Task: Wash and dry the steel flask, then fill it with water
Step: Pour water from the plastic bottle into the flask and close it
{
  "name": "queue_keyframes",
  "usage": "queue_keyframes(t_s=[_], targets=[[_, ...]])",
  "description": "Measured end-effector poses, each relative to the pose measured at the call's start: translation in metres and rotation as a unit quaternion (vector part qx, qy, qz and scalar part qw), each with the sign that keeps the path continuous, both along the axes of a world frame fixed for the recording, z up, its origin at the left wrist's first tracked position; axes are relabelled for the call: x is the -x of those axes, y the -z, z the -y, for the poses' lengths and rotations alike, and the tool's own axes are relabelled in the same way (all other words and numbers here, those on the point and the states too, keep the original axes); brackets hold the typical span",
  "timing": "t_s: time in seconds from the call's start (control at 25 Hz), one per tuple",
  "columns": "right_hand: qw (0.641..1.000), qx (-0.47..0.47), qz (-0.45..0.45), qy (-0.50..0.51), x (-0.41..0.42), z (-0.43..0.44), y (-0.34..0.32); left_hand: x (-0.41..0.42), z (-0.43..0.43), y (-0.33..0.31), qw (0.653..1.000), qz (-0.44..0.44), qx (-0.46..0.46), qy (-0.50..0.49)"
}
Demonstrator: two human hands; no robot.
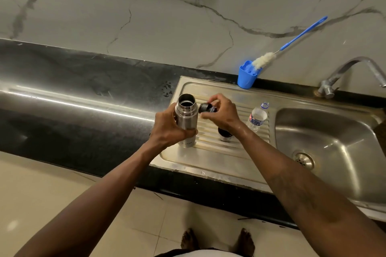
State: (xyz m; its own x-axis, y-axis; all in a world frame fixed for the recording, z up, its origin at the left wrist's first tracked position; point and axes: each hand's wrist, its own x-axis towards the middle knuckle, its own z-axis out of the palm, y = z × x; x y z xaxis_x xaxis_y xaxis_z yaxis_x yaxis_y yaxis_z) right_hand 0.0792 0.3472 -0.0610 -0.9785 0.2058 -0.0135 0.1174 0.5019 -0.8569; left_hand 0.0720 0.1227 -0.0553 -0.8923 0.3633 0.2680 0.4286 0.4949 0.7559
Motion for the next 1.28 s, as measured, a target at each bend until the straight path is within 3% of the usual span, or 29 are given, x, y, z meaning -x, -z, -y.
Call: queue_keyframes(t_s=[0.12,0.24,0.48,0.72,1.16,1.28], targets=[[0.978,0.204,-0.044,0.015,-0.006,-0.006,-0.032,0.002,-0.008,-0.004,1.0,-0.003,0.012,-0.003],[0.95,0.298,-0.089,-0.026,-0.012,-0.002,-0.057,0.004,-0.018,-0.006,0.999,0.0,0.031,-0.008],[0.936,0.307,-0.171,0.031,-0.022,0.0,-0.074,0.0,-0.035,-0.016,0.999,-0.004,0.037,0.002],[0.905,0.407,-0.119,0.03,-0.032,0.005,-0.093,-0.007,-0.046,-0.025,0.999,0.007,0.037,0.024],[0.924,0.359,-0.107,-0.076,-0.041,0.002,-0.096,-0.017,-0.057,-0.03,0.998,0.029,0.044,0.041],[0.908,0.397,-0.116,-0.07,-0.041,0.002,-0.096,-0.018,-0.06,-0.034,0.998,0.03,0.03,0.039]])
